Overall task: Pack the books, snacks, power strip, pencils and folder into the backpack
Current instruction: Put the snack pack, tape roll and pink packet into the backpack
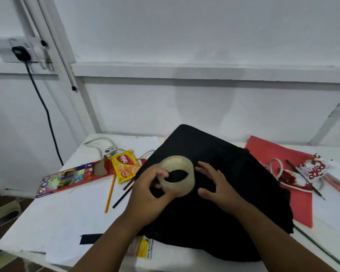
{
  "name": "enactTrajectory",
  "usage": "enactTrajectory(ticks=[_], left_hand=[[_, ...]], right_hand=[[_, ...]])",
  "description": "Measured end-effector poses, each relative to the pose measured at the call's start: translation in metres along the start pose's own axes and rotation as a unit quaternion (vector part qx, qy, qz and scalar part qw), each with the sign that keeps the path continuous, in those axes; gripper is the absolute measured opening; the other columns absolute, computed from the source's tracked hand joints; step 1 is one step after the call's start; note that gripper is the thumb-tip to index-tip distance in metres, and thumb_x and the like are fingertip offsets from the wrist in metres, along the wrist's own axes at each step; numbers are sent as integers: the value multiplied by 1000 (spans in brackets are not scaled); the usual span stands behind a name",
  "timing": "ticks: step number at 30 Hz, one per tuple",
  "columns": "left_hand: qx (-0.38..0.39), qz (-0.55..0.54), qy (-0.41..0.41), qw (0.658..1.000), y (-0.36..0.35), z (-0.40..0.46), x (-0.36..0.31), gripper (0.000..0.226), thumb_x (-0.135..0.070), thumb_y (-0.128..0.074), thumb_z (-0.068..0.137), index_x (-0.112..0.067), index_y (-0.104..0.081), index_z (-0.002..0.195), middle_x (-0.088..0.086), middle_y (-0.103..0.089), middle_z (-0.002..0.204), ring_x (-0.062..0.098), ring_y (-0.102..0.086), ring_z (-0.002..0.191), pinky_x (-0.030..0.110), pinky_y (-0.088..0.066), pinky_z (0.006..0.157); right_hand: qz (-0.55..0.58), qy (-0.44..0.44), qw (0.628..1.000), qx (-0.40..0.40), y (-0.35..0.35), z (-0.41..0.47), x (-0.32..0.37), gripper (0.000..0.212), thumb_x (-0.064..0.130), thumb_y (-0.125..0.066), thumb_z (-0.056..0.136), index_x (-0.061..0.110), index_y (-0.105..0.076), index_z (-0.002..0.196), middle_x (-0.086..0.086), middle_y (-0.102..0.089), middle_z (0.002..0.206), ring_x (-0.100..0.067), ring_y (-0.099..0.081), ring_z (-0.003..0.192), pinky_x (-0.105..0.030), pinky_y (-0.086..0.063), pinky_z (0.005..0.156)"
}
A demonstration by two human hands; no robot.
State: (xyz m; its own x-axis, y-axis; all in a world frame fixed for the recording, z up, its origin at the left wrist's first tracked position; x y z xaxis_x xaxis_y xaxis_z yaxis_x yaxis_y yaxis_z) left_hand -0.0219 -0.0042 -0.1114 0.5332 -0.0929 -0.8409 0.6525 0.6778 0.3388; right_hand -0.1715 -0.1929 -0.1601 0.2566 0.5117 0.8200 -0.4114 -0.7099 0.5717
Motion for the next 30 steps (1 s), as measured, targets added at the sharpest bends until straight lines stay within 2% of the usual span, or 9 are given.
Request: enactTrajectory(ticks=[3,7,10,16,18,20,24,28,30], left_hand=[[51,-14,40,998,-33,8,-6,50,-30,-86,74,-27,-58,116,-7,-67,107,19,-66,97,41,-56,80],[49,-130,122,983,-61,16,-4,74,-41,-85,70,-36,-47,133,0,-68,119,24,-68,103,49,-55,92],[41,-170,138,975,-85,20,-4,87,-38,-82,71,-35,-33,143,0,-64,130,26,-65,112,39,-55,95],[170,13,198,965,-140,11,-11,116,-53,-89,62,-54,-10,148,-18,-56,126,-6,-50,123,12,-42,97],[166,57,194,965,-153,10,-11,101,-49,-87,66,-53,-24,144,-16,-57,128,-2,-53,122,22,-46,102],[132,66,186,971,-158,13,-14,78,-29,-85,74,-44,-39,134,-15,-66,116,-3,-62,108,21,-51,93],[24,165,108,980,-150,20,-21,71,-2,-77,77,-36,-39,127,-15,-52,127,-9,-52,113,14,-44,96],[-3,372,80,925,-150,18,-23,55,4,-68,72,-32,-55,112,-2,-40,132,21,-49,112,41,-51,80],[28,414,101,904,-159,8,-24,29,-15,-67,84,-33,-62,107,-6,-42,137,24,-46,121,44,-45,85]], right_hand=[[71,6,997,20,12,-2,3,97,66,-78,65,45,-31,148,29,-45,144,4,-37,139,-49,-15,123],[218,18,976,-18,38,-10,7,64,25,-87,70,18,-63,129,0,-69,125,-17,-63,120,-36,-48,101],[308,0,947,-91,59,-15,-5,63,32,-88,63,13,-67,120,-7,-73,116,-25,-67,112,-33,-54,92],[431,-13,890,-146,104,-26,-21,70,48,-89,63,11,-68,119,-13,-71,118,-30,-67,113,-41,-54,96],[450,-14,882,-137,117,-30,-26,75,45,-92,59,7,-67,119,-15,-71,117,-32,-67,112,-39,-56,94],[457,-16,880,-125,127,-36,-32,81,42,-95,54,6,-65,120,-16,-70,117,-32,-67,112,-40,-56,93],[431,-14,894,-119,140,-49,-51,82,25,-89,51,9,-58,125,-11,-70,117,-28,-66,112,-39,-55,91],[399,-3,913,-86,139,-61,-66,79,22,-86,53,9,-57,126,-9,-70,117,-26,-67,110,-32,-56,84],[391,-10,918,-71,138,-64,-73,77,22,-85,55,11,-57,126,-8,-70,118,-24,-67,110,-32,-56,85]])
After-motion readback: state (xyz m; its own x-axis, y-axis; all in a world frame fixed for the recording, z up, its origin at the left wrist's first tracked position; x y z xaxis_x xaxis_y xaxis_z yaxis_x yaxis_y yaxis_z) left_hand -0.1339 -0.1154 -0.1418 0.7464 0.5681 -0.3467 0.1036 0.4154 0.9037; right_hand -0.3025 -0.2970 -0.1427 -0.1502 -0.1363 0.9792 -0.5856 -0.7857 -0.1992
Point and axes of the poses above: each hand's wrist, its own z-axis towards the middle knuckle, its own y-axis out of the back of the hand, x = y × z, the point moved 3 cm from there along z, towards the middle knuckle
